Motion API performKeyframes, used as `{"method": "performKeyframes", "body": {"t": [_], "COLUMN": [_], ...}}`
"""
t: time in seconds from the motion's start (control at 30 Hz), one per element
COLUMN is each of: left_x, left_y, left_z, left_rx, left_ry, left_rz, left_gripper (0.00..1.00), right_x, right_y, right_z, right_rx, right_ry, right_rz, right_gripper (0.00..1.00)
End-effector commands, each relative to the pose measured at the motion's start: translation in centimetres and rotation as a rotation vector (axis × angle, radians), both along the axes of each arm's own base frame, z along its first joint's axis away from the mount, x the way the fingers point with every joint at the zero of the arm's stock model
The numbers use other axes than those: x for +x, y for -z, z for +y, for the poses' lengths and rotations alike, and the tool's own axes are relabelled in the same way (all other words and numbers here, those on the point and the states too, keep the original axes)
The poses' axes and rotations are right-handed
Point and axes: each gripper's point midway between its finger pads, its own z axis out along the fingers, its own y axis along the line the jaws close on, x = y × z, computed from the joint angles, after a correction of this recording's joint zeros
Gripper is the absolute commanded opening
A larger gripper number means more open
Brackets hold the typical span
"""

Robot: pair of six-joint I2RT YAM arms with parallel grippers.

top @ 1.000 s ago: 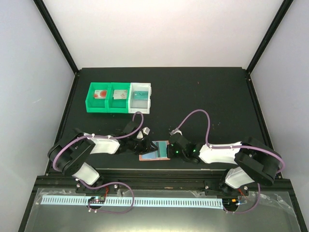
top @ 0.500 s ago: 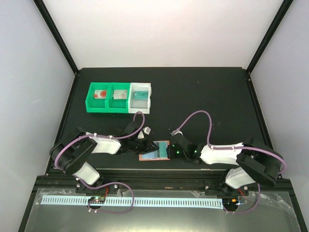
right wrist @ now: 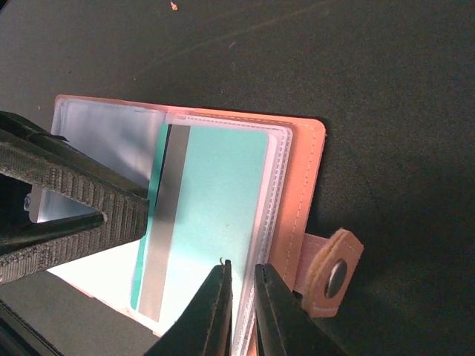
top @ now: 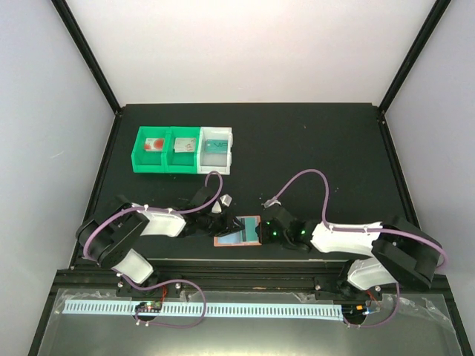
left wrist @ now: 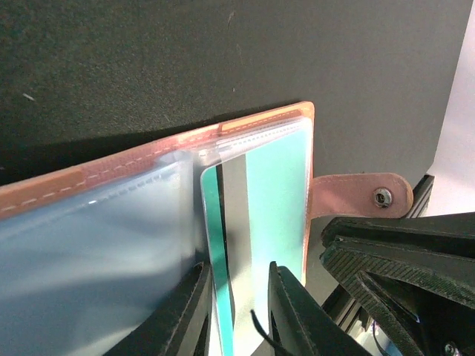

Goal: Take the credit cards out of the card holder

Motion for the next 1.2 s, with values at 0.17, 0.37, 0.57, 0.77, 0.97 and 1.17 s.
{"method": "performKeyframes", "body": {"t": [0.17,0.37,0.57,0.77,0.97,1.17], "left_x": [-0.1,-0.2,-0.5,-0.6,-0.7,-0.7], "left_y": [0.0,0.2,0.5,-0.3,-1.1,-1.2], "left_z": [0.3,0.5,0.6,0.2,-0.2,0.2], "left_rx": [0.009,0.014,0.014,-0.041,-0.08,-0.071], "left_ry": [-0.01,-0.013,-0.018,-0.018,-0.013,-0.004], "left_rz": [-0.015,-0.015,-0.005,-0.006,-0.014,-0.019], "left_gripper": [0.26,0.27,0.26,0.16,0.02,0.02], "right_x": [0.3,-0.1,-0.9,-1.2,-1.2,-1.3], "right_y": [-0.2,0.8,2.3,2.8,3.0,3.3], "right_z": [1.4,1.5,0.7,0.3,0.1,-0.2], "right_rx": [0.029,0.027,0.018,0.009,-0.001,-0.011], "right_ry": [-0.014,-0.021,-0.011,-0.001,0.004,0.013], "right_rz": [0.005,0.031,0.072,0.085,0.089,0.093], "right_gripper": [0.09,0.07,0.02,0.02,0.02,0.02]}}
